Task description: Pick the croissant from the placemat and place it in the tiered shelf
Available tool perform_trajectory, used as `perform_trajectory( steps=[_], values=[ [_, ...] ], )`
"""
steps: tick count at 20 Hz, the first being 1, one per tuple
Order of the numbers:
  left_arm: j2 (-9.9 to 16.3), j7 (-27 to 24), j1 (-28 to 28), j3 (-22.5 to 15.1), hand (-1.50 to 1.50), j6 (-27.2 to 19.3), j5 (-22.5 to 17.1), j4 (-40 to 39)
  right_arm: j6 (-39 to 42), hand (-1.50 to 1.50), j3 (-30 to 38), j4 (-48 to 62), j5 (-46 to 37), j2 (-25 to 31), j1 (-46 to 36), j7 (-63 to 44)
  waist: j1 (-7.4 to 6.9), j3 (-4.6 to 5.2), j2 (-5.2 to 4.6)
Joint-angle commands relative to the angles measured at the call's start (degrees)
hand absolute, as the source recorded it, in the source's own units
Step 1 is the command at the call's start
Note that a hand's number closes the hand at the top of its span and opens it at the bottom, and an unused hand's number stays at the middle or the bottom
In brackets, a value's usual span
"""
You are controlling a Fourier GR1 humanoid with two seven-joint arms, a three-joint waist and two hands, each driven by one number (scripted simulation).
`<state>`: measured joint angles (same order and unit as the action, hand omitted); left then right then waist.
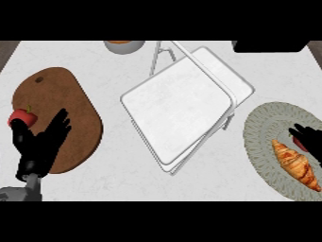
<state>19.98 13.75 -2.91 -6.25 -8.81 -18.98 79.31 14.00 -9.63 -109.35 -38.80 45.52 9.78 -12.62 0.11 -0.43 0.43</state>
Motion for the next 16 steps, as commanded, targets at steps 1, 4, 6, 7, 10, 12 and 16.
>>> perform_trajectory(
  steps=[1, 4, 6, 7, 10, 12, 16],
  values=[
    [-2.3, -3.0, 1.1, -0.1, 0.00, 2.7, 0.5, -5.0, -1.0, -1.50, -1.2, 0.7, -5.1, -3.7, -0.1, -2.2, 0.08, 0.45, -0.44],
    [-0.2, 4.0, -0.9, 1.3, 0.00, 0.5, 1.2, 0.2, -5.0, -1.50, -1.2, 1.8, -9.8, -5.3, 2.8, -0.2, 0.14, 0.41, -0.36],
    [-3.3, -2.8, 2.0, 0.2, 0.00, 1.7, 2.7, -4.0, -2.0, -1.50, 0.8, 1.5, -8.7, -4.6, 1.7, -0.1, 0.11, 0.44, -0.40],
    [-0.6, -2.2, 5.3, 1.3, 0.00, 4.3, 0.7, -0.7, -5.8, -1.50, -4.0, 6.2, -12.9, -9.0, -0.5, -1.5, -0.56, 0.42, -0.43],
    [-1.8, 0.2, -1.4, 2.6, 0.00, 3.4, 2.0, -5.1, -3.7, -1.50, 1.4, 8.3, -10.5, -6.5, -1.5, 3.6, -0.02, 0.43, -0.48],
    [-2.7, 2.3, 3.5, 1.6, 0.00, 1.1, 2.9, 2.5, -6.7, -1.50, -1.1, 6.8, -14.8, -9.7, 2.0, 2.1, -0.13, 0.41, -0.36],
    [-1.9, 2.7, -0.3, 3.2, 0.00, 2.9, 3.8, -2.4, -7.1, -1.50, -1.7, 11.6, -17.8, -12.7, -1.7, 1.7, -0.14, 0.42, -0.47]
  ],
)
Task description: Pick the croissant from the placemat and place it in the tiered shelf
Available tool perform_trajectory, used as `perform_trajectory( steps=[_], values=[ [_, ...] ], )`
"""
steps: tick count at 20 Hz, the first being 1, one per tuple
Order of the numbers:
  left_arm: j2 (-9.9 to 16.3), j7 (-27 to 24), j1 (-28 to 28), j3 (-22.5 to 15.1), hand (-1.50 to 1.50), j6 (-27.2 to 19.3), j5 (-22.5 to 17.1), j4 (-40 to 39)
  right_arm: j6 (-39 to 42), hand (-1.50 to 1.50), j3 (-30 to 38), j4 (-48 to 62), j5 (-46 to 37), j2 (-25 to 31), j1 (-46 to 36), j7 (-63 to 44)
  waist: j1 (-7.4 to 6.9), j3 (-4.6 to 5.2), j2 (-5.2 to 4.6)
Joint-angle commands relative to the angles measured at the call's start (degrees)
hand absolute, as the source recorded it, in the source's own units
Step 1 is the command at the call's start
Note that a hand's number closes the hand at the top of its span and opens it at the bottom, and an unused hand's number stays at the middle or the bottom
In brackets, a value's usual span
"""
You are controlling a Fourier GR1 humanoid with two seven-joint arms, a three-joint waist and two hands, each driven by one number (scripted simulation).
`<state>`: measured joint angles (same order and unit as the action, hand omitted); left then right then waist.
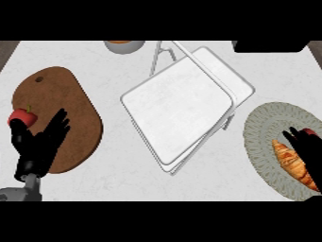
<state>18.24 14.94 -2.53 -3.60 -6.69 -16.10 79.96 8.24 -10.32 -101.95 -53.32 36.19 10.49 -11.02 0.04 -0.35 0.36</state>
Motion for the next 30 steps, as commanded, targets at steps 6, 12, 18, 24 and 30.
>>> perform_trajectory(
  steps=[6, 12, 18, 24, 30],
  values=[
    [-2.2, 0.4, 2.1, 0.3, 0.00, 1.8, 1.2, -0.8, -5.7, -1.50, 1.0, 7.3, -8.3, -4.0, -1.0, 1.3, 0.04, 0.35, -0.34],
    [-2.9, -1.2, 1.4, 1.7, 0.00, 2.4, 3.2, -3.4, -7.6, -1.50, 2.8, 15.2, -8.1, -7.5, -7.4, 6.0, -0.07, 0.35, -0.38],
    [-4.6, 1.5, 1.0, 2.1, 0.00, 2.0, 3.4, -1.1, -10.9, -1.50, 3.8, 23.0, -9.9, -9.4, -10.9, 10.9, -0.21, 0.34, -0.38],
    [-3.9, -1.2, 0.7, 3.1, 0.00, 4.0, 3.6, -4.2, -5.3, 1.50, -1.5, 27.9, -15.4, -5.8, -10.7, 13.9, -0.65, 0.40, -0.72],
    [-5.3, 2.5, 1.9, 1.4, 0.00, 1.3, 5.5, 0.3, -10.4, 1.50, -0.7, 29.4, -13.7, -7.8, -8.7, 19.6, -0.10, 0.29, -0.37]
  ],
)
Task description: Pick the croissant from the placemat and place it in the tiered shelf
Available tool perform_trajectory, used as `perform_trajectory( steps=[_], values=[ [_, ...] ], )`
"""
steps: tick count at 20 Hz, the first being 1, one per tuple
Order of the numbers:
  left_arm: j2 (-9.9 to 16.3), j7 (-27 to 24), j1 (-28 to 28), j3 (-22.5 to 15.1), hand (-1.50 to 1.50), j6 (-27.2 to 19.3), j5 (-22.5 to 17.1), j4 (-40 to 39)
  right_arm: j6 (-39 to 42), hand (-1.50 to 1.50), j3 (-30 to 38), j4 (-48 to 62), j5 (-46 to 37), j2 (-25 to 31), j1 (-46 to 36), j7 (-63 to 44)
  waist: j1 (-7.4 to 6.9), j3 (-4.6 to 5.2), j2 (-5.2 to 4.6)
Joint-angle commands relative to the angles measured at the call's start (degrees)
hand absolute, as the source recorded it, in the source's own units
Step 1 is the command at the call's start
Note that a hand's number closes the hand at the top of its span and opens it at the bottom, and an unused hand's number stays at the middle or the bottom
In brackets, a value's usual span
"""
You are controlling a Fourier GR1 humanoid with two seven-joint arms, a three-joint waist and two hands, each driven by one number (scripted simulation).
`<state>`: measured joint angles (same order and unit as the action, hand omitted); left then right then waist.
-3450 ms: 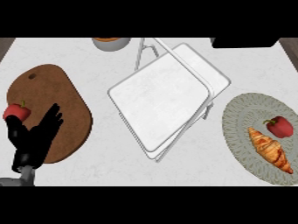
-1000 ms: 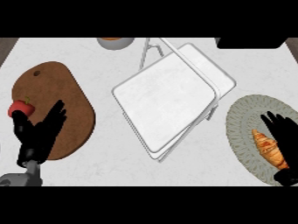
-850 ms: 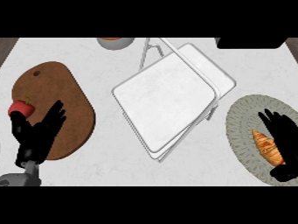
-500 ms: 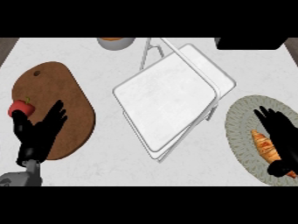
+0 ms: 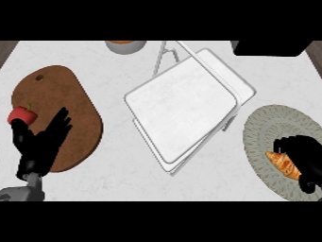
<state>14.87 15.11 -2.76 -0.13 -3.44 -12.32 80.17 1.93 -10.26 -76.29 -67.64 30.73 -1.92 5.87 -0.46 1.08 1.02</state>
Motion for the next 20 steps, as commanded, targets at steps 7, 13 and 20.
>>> perform_trajectory(
  steps=[7, 13, 20],
  values=[
    [-0.8, 0.7, 0.6, 0.4, 0.00, 0.1, 0.4, -3.3, 3.9, 1.50, -6.7, -7.1, 4.7, -6.7, 4.9, 8.8, 1.50, -0.94, -0.87],
    [-1.0, 1.4, 1.5, 0.1, 0.00, -0.1, 0.0, -0.3, 7.2, 1.50, -17.5, -9.3, 4.8, -15.0, 7.4, 17.8, 0.72, -0.99, -1.10],
    [-0.4, 1.0, 5.4, 1.7, 0.00, -0.4, -0.3, -0.2, 14.0, 1.50, -19.6, -33.1, 12.7, -19.2, 15.5, 15.8, 4.44, -0.71, 0.23]
  ],
)
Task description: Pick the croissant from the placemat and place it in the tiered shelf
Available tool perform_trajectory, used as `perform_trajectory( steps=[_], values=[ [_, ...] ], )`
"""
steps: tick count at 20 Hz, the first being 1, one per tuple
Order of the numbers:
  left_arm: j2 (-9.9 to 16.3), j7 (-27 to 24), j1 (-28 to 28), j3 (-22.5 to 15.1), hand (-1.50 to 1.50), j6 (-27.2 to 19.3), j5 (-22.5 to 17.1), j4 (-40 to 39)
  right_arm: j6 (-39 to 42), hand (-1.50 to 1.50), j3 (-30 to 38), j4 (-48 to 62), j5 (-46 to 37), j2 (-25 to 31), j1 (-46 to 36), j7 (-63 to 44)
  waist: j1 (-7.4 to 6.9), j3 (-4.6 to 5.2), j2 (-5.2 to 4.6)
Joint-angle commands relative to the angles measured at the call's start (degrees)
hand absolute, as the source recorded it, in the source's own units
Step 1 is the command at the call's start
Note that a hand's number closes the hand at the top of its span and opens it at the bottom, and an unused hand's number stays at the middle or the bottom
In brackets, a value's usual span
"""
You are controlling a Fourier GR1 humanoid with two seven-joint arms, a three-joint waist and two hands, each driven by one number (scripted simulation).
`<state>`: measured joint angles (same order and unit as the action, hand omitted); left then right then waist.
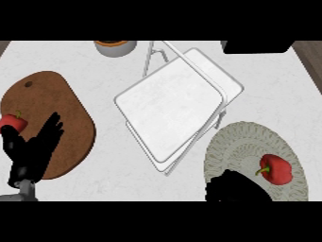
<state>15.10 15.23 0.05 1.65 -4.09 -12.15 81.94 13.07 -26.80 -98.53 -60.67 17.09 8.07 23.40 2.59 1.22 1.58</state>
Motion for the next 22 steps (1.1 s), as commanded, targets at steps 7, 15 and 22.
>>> perform_trajectory(
  steps=[7, 15, 22],
  values=[
    [-0.2, 0.8, 1.5, 0.1, 0.00, 0.9, -0.5, -2.2, 14.8, 1.50, -1.6, -42.5, 11.5, -7.9, 11.7, -19.3, 0.76, -0.90, -0.96],
    [-0.7, 1.6, -0.1, -1.3, 0.00, 0.1, 1.4, -2.3, 24.2, 1.50, -0.1, -51.5, 15.6, -17.0, 1.8, -38.2, -1.58, -0.90, -1.60],
    [-1.8, 1.6, -1.7, -1.9, 0.00, 0.4, 1.1, -2.1, 21.1, 1.50, 5.2, -45.1, 22.7, -17.1, -13.2, -50.2, -2.87, -0.93, -1.94]
  ],
)
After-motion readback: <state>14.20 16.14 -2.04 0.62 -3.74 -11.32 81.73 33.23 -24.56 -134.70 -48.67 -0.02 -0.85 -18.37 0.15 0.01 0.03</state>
